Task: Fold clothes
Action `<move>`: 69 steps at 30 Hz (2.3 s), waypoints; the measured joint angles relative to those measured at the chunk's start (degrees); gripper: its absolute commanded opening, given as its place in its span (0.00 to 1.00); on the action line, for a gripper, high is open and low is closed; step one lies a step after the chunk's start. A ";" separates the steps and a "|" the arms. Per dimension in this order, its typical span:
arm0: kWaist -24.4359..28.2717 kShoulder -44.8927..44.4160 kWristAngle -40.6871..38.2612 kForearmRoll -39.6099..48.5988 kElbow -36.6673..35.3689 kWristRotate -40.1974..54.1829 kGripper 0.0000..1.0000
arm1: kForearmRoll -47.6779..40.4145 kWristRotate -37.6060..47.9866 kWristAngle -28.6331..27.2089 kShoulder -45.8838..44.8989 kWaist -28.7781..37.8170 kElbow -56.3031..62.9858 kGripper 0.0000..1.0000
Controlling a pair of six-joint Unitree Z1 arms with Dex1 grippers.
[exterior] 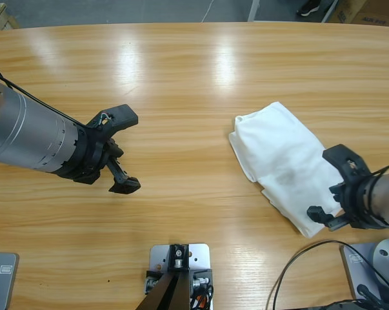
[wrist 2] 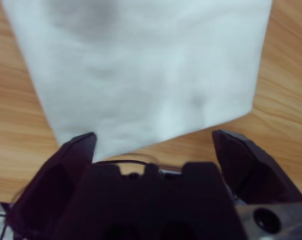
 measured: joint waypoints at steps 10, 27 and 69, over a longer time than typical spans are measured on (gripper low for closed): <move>-0.04 0.00 0.01 0.00 0.00 0.00 0.96 | -7.36 4.27 0.89 7.93 1.23 2.84 0.97; -0.08 -1.57 0.27 0.00 0.61 0.00 0.95 | 5.47 9.30 3.10 5.19 1.40 -0.94 1.00; 0.32 17.73 -13.12 27.85 -47.98 51.29 0.97 | -4.87 -32.61 4.03 8.73 -14.80 -7.25 0.90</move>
